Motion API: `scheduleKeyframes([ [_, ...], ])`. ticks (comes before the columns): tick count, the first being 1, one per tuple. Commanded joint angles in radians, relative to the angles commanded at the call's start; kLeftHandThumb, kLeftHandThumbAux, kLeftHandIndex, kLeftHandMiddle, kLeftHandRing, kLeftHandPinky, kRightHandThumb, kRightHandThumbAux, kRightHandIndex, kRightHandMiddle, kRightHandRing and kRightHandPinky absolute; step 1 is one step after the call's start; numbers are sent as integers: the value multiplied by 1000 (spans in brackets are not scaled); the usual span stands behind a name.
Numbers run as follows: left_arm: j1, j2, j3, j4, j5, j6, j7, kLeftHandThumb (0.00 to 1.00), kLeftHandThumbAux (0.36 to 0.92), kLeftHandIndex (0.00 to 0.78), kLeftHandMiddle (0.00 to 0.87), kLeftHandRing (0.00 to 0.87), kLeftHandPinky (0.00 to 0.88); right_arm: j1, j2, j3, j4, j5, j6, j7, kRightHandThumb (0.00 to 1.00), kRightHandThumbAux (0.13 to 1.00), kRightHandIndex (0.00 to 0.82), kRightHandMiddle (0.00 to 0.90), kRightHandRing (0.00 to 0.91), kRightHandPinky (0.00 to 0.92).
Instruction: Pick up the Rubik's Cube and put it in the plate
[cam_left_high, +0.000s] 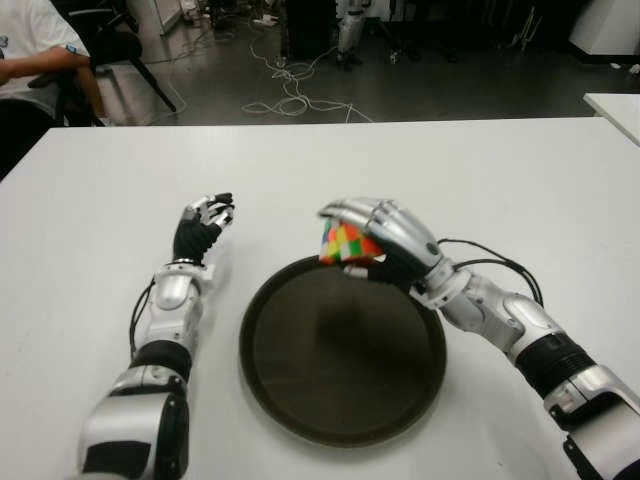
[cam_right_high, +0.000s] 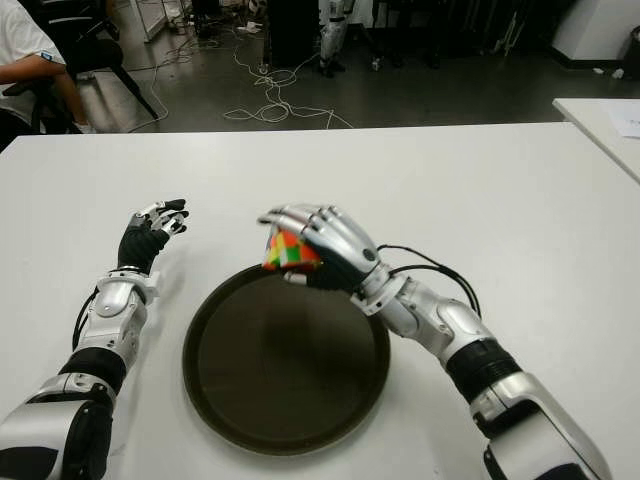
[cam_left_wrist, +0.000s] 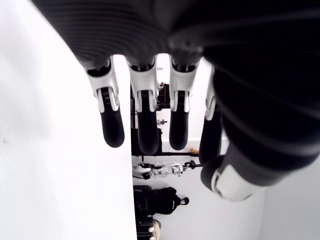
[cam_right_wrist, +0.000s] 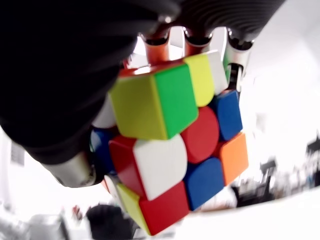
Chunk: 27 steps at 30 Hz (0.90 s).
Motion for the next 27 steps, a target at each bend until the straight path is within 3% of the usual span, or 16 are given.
scheduleKeyframes([
  [16, 12, 0, -3, -25, 2, 3, -8, 684, 723, 399, 246, 236, 262, 1, 34, -3, 47, -18, 40, 73, 833, 688, 433, 444, 392, 400],
  [27, 20, 0, -8, -34, 10, 1, 0, 682, 723, 399, 246, 234, 258, 30, 63, -20, 43, 54, 64, 182, 832, 689, 426, 447, 391, 401],
])
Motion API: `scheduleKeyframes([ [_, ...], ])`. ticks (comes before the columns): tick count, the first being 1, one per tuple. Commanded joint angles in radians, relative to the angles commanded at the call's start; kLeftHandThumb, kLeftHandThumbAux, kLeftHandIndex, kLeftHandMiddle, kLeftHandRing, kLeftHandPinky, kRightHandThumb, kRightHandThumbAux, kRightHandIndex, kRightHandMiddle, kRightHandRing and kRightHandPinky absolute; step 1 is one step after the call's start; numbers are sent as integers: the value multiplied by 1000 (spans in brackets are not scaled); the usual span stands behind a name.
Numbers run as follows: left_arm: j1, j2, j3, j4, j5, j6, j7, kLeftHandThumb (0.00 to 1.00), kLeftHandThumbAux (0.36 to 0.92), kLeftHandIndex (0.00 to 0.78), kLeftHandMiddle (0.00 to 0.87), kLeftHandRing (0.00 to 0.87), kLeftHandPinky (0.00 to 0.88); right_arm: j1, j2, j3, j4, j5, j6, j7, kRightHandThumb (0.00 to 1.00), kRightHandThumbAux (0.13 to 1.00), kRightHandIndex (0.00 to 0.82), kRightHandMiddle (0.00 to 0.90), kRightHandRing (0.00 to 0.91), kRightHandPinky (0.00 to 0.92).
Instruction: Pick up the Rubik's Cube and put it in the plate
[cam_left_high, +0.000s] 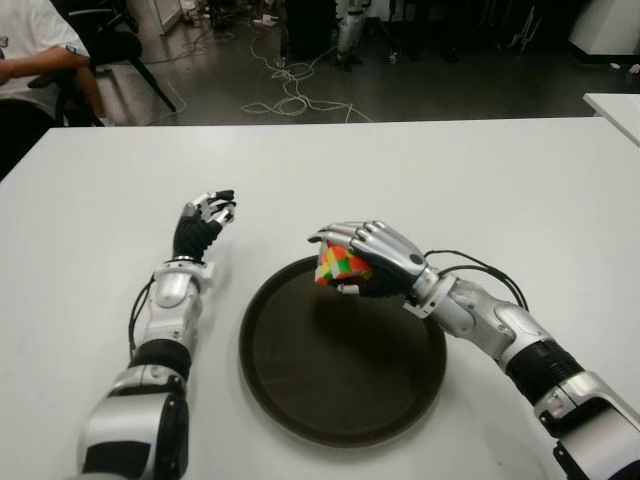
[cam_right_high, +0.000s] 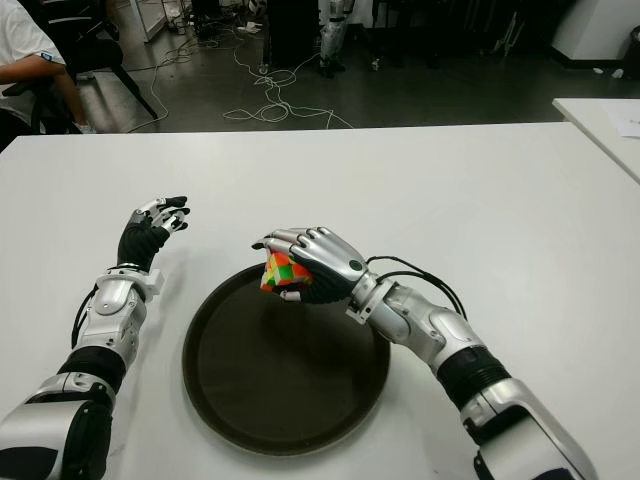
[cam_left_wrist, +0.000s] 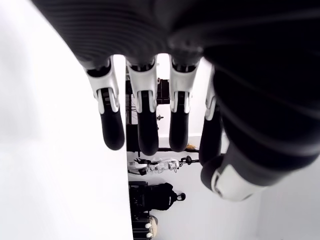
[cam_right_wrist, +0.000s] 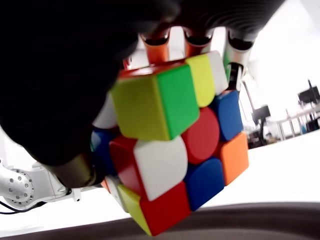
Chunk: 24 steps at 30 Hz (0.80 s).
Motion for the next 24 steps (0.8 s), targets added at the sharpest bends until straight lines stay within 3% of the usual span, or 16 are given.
scheduleKeyframes([
  [6, 6, -1, -3, -14, 0, 1, -2, 683, 723, 399, 244, 235, 260, -5, 44, 5, 83, 26, -9, 12, 832, 688, 427, 447, 397, 422],
  [24, 10, -3, -2, -24, -3, 2, 0, 683, 723, 398, 230, 221, 225, -11, 62, -10, 138, 68, -68, 23, 832, 687, 403, 474, 448, 478],
])
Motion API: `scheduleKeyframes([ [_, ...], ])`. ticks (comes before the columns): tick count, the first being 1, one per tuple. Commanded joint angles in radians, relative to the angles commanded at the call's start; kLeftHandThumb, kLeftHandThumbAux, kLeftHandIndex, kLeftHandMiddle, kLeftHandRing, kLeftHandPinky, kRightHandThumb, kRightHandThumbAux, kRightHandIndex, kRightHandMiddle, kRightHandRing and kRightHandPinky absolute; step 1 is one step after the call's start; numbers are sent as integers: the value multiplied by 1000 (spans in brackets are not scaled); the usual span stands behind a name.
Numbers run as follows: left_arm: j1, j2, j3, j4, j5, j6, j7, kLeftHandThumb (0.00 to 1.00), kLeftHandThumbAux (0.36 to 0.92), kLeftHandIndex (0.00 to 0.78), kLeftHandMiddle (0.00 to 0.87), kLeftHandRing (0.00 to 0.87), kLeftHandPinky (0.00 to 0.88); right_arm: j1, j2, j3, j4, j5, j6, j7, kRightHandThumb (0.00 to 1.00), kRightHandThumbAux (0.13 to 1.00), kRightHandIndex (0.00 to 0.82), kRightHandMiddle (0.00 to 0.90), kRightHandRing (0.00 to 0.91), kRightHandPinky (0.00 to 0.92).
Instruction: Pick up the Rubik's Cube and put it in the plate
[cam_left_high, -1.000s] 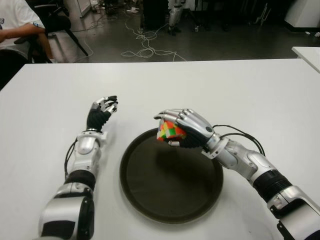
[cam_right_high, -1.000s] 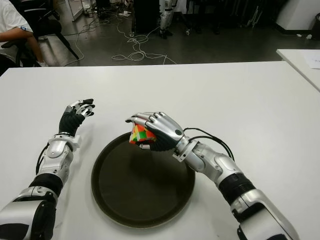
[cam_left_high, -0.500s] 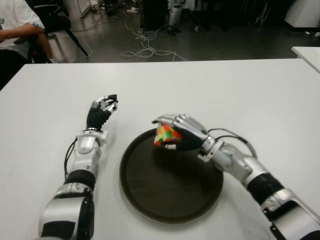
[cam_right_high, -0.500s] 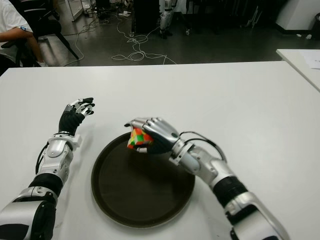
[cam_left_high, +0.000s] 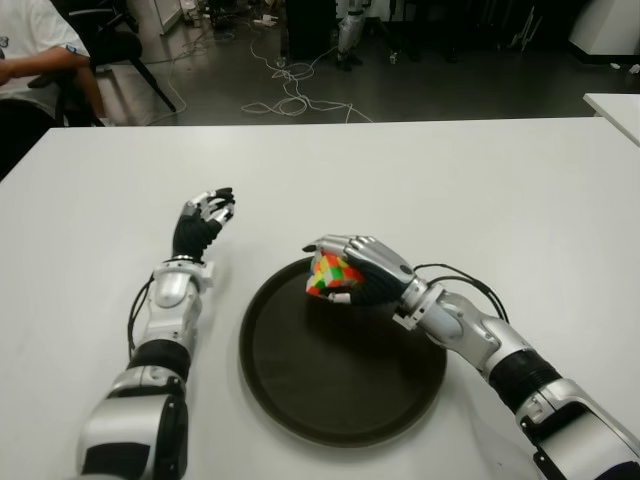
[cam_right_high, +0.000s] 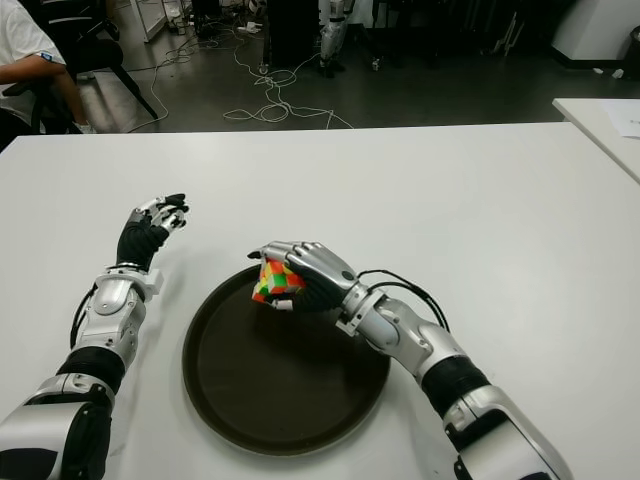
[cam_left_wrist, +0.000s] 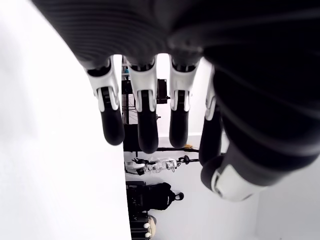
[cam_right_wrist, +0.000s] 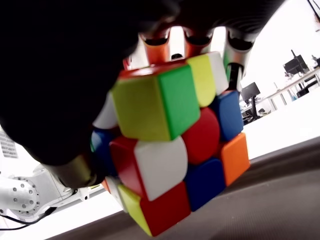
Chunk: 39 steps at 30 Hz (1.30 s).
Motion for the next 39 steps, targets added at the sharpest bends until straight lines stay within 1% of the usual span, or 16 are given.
scheduleKeyframes([
  [3, 2, 0, -3, -1, 5, -4, 2, 683, 723, 399, 234, 223, 232, -2, 0, 1, 10, 4, -13, 5, 832, 687, 401, 476, 448, 476],
  [5, 3, 1, -7, -2, 11, -8, 6, 683, 723, 399, 237, 226, 242, -8, 0, 4, 27, 7, -28, 10, 831, 688, 396, 477, 438, 457],
  [7, 4, 2, -9, -2, 13, -9, 10, 684, 723, 399, 240, 231, 251, -14, 2, 6, 43, 8, -39, 12, 826, 691, 397, 459, 373, 392],
  [8, 4, 2, -9, -2, 14, -9, 12, 684, 723, 399, 241, 231, 252, -19, 2, 9, 56, 3, -43, 11, 826, 691, 397, 457, 363, 383],
  [9, 4, 1, -9, -1, 14, -9, 14, 683, 722, 399, 241, 233, 254, -23, -1, 13, 62, -6, -45, 8, 773, 704, 397, 353, 303, 325],
  [10, 4, 1, -9, -1, 14, -8, 16, 684, 722, 399, 240, 233, 255, -27, -3, 15, 68, -14, -46, 6, 616, 682, 267, 245, 218, 240],
  [11, 4, 1, -9, -1, 14, -8, 18, 684, 722, 399, 240, 233, 255, -29, -4, 17, 71, -18, -48, 5, 558, 674, 221, 206, 188, 209],
  [12, 4, 0, -9, -1, 13, -6, 19, 684, 722, 399, 239, 233, 256, -33, -8, 22, 71, -33, -44, 0, 474, 663, 154, 150, 144, 164],
  [13, 3, -1, -8, -2, 12, -4, 21, 684, 722, 399, 240, 233, 255, -38, -15, 28, 70, -52, -38, -8, 392, 629, 98, 96, 92, 105],
  [15, 3, -3, -7, -2, 10, -1, 24, 684, 723, 399, 241, 233, 253, -45, -27, 37, 65, -81, -27, -13, 305, 578, 50, 49, 47, 53],
  [19, 0, -1, -8, 4, 13, 2, 28, 683, 723, 399, 247, 233, 251, -51, -40, 41, 50, -99, -4, 4, 184, 502, 10, 10, 9, 11],
  [22, -3, 1, -11, 10, 17, 2, 31, 683, 723, 399, 247, 232, 249, -56, -42, 45, 54, -105, 11, 7, 134, 481, 3, 3, 3, 3],
  [25, -4, 3, -12, 14, 16, 0, 29, 683, 723, 399, 245, 228, 238, -66, -39, 52, 79, -120, 24, -16, 94, 468, 0, 0, 0, 1],
  [33, -5, 5, -8, 16, 8, -4, 12, 684, 724, 399, 252, 235, 249, -85, -43, 71, 102, -154, 39, -70, 52, 457, 0, 0, 0, 0],
  [39, -6, 1, -4, 16, 4, -11, 5, 685, 724, 399, 251, 233, 251, -96, -38, 71, 129, -154, 42, -88, 16, 439, 0, 0, 0, 0],
])
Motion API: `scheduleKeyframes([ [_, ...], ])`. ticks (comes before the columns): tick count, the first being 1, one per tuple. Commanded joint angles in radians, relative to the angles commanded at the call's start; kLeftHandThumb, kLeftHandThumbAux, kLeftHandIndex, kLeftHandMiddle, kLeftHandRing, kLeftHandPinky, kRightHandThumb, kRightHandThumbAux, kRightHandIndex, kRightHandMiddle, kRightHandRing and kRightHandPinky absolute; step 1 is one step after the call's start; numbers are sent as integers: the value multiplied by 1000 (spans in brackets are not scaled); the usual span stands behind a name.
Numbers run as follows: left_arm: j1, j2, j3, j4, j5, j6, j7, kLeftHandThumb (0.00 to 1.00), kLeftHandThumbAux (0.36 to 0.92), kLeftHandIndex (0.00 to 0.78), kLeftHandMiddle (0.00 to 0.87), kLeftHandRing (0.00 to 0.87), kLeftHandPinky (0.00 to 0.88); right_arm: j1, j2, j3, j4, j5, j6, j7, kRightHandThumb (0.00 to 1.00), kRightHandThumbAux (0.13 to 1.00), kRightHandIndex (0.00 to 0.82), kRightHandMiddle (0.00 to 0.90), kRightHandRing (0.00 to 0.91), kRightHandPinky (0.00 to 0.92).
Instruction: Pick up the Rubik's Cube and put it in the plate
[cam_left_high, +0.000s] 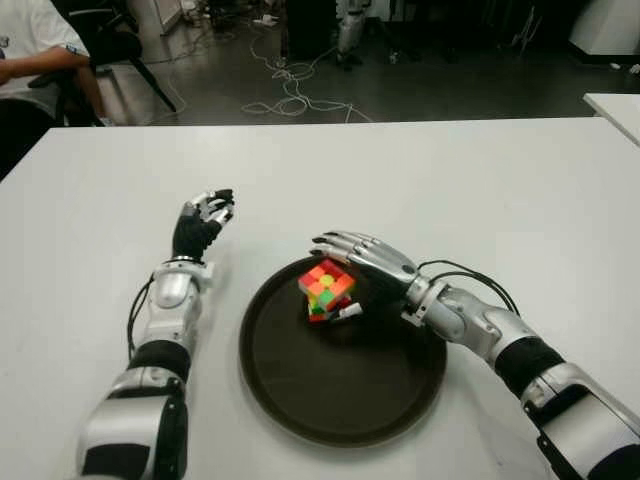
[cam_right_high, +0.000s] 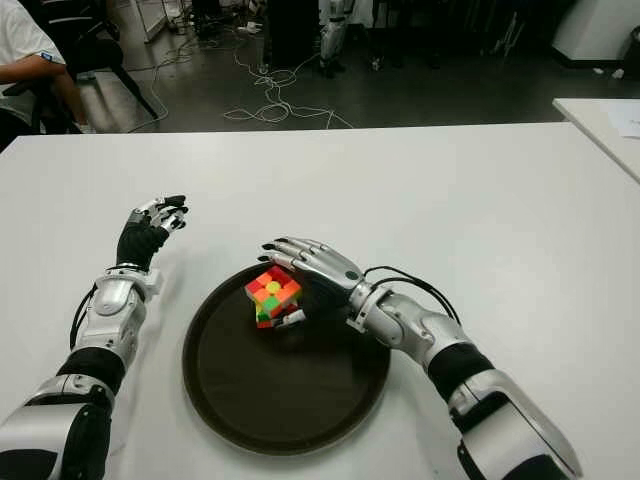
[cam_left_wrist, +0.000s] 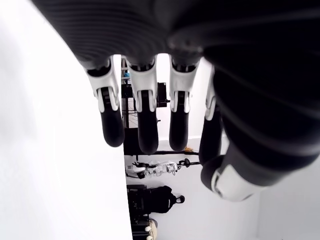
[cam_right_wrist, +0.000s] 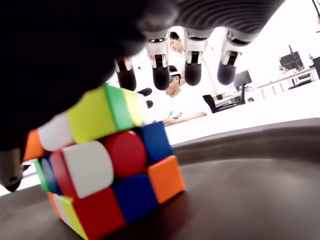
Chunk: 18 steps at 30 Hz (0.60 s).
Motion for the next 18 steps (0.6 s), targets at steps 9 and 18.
scheduleKeyframes([
  [9, -2, -3, 3, -1, -3, 6, 5, 683, 724, 398, 247, 230, 237, -20, 5, -7, 30, 20, 23, 20, 0, 415, 0, 0, 0, 0],
  [18, -5, 1, -4, 5, 6, 4, 4, 682, 723, 399, 243, 230, 254, -90, -29, -35, 109, 29, 69, 13, 0, 406, 0, 0, 0, 0],
])
